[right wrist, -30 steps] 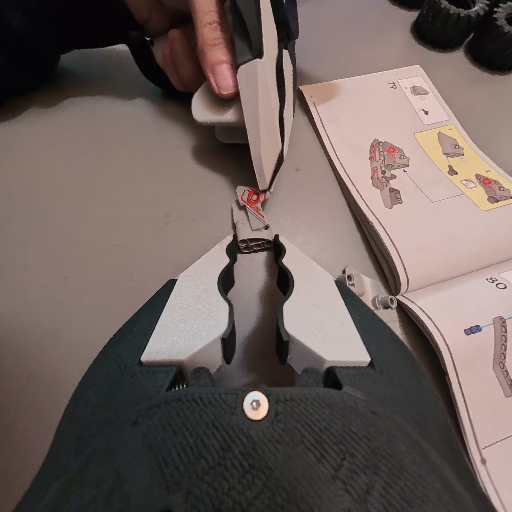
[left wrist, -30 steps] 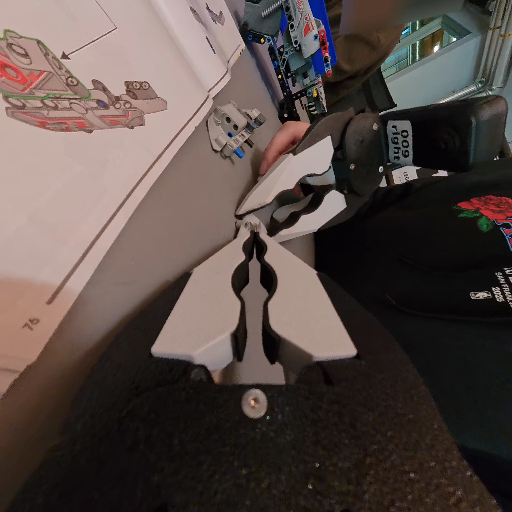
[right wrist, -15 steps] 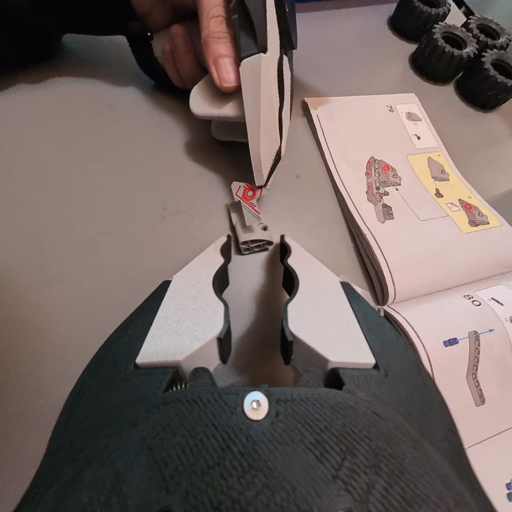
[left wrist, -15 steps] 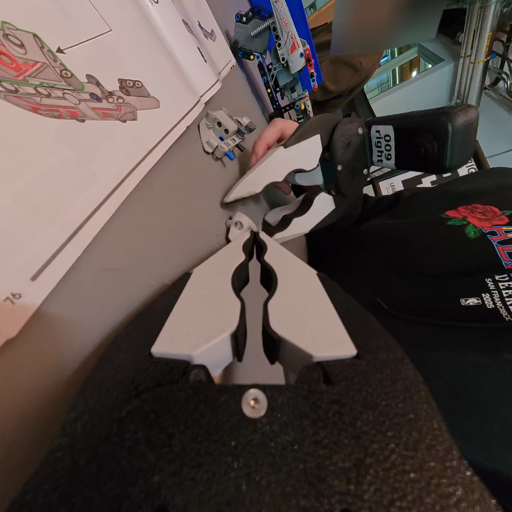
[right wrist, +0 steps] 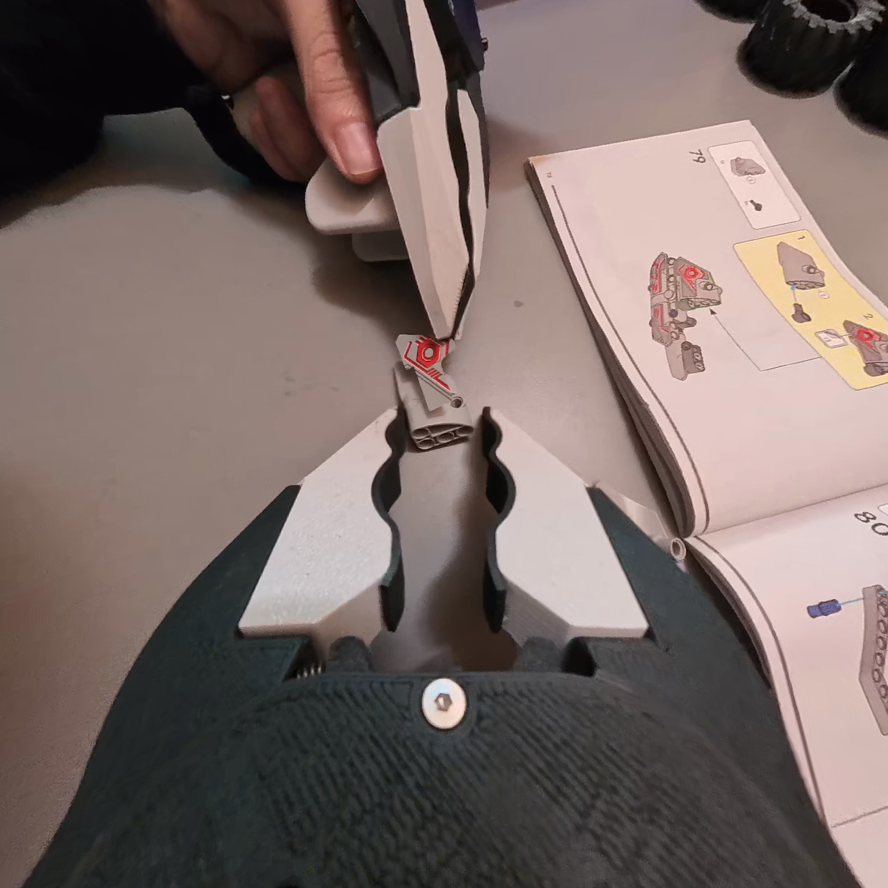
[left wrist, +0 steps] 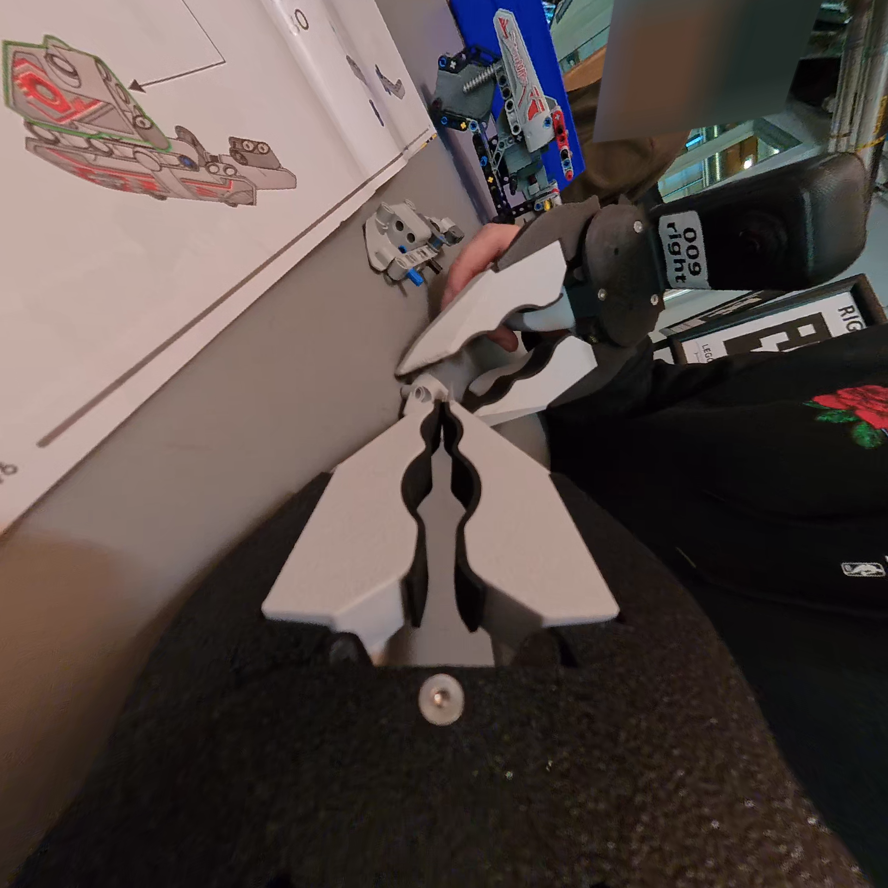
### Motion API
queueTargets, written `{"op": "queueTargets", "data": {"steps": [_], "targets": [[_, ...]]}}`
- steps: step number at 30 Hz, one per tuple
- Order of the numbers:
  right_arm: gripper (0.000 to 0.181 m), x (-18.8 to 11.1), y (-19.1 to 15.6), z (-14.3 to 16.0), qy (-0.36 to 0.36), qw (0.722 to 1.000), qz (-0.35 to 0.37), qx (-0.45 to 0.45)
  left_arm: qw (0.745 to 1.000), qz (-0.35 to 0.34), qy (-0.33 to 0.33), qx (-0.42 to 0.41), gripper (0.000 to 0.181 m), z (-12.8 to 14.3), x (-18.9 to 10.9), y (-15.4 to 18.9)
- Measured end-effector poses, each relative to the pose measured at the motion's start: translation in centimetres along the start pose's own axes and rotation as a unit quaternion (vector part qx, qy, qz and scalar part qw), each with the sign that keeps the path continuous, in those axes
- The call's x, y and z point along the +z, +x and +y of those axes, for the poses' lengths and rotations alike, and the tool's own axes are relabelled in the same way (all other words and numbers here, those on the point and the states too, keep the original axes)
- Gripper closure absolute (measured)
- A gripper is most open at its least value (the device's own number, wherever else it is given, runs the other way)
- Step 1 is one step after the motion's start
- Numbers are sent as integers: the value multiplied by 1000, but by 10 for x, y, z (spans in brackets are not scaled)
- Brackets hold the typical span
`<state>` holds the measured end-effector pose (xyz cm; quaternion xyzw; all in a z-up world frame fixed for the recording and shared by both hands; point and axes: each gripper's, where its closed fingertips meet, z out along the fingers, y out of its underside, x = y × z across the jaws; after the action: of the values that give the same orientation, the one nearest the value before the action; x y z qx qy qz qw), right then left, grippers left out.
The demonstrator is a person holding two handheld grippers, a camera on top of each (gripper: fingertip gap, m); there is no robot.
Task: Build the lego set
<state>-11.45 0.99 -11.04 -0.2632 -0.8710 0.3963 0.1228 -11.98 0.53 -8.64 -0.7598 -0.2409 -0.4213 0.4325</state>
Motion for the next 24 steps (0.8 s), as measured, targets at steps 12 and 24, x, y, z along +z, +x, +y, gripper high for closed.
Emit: {"op": "queueTargets", "data": {"steps": [12, 24], "targets": [[155, -1, -3, -2, 8, 997, 29, -67, 1000, -5, 5, -6, 181, 3, 3, 1], [156, -6, 3, -1, 21, 991, 35, -127, 1000, -8, 15, -9, 181, 3, 3, 2]]}}
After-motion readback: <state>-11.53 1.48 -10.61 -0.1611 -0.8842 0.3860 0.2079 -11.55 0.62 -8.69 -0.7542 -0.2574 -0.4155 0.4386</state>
